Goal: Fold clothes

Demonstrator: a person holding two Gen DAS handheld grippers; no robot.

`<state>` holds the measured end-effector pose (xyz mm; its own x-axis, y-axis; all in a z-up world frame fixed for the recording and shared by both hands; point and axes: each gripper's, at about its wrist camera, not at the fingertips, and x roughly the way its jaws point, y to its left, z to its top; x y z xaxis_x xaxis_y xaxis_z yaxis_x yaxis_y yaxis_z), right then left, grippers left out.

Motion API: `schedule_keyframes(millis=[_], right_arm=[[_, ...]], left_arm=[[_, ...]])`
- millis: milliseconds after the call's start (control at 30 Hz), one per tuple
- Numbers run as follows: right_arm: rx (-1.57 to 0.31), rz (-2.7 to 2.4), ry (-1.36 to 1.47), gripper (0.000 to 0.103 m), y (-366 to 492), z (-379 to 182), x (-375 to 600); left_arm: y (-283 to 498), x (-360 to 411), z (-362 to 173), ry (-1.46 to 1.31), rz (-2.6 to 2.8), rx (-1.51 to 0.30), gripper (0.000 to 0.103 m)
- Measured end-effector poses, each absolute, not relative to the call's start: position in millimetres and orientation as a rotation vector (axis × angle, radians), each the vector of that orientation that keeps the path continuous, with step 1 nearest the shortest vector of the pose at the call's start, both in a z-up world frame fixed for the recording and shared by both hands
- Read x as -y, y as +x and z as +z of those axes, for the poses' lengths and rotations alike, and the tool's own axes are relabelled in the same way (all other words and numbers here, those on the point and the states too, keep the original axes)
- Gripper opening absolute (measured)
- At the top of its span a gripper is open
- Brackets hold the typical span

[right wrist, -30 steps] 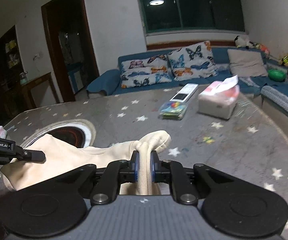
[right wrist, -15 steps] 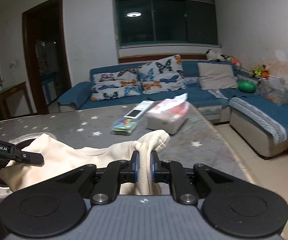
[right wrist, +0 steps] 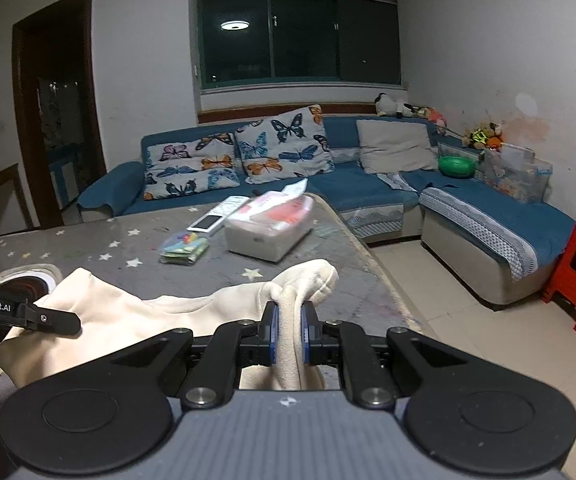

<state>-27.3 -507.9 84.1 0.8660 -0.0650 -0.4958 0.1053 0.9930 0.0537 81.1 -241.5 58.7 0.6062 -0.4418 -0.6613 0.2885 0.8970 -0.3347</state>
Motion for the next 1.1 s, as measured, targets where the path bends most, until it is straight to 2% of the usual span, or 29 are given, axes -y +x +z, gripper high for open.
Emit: schedule_keyframes(millis=[567, 800, 867, 933, 1000, 1033, 1067, 1100], right_arm=[[-0.585, -0.141, 0.071, 0.010, -12.3, 58.6, 528.5], [-0.621, -0.162, 0.067, 0.012, -8.1, 46.7, 532.2], [-0.623, -0.169, 0.063, 0.017, -8.4, 45.7, 532.1], [-0.626, -0.172, 0.059, 0.017, -9.2, 45.2, 531.6], [-0.627, -0.165, 0.054, 0.019, -11.0, 45.4, 530.4], [-0.628, -0.161, 0.052, 0.023, -11.2, 45.3, 529.2], [-0.628, -0.158, 0.049, 0.031, -11.2, 45.1, 527.6], [-0.629, -0.152, 0.048, 0.034, -11.4, 44.7, 525.5]], left_arm=[[86.3, 267.0, 40.5, -0.123, -0.410, -0.844, 0.019], [87.9, 267.8, 34.7, -0.103, -0.393, -0.854, 0.023], [88.3, 267.6, 33.2, -0.099, -0.390, -0.857, 0.023], [87.7, 267.6, 31.6, -0.088, -0.386, -0.857, 0.024], [86.9, 267.5, 30.0, -0.075, -0.381, -0.855, 0.029], [86.3, 267.0, 29.5, -0.068, -0.377, -0.853, 0.030], [86.2, 266.1, 28.9, -0.065, -0.373, -0.852, 0.033], [86.2, 265.2, 28.2, -0.061, -0.370, -0.852, 0.037]])
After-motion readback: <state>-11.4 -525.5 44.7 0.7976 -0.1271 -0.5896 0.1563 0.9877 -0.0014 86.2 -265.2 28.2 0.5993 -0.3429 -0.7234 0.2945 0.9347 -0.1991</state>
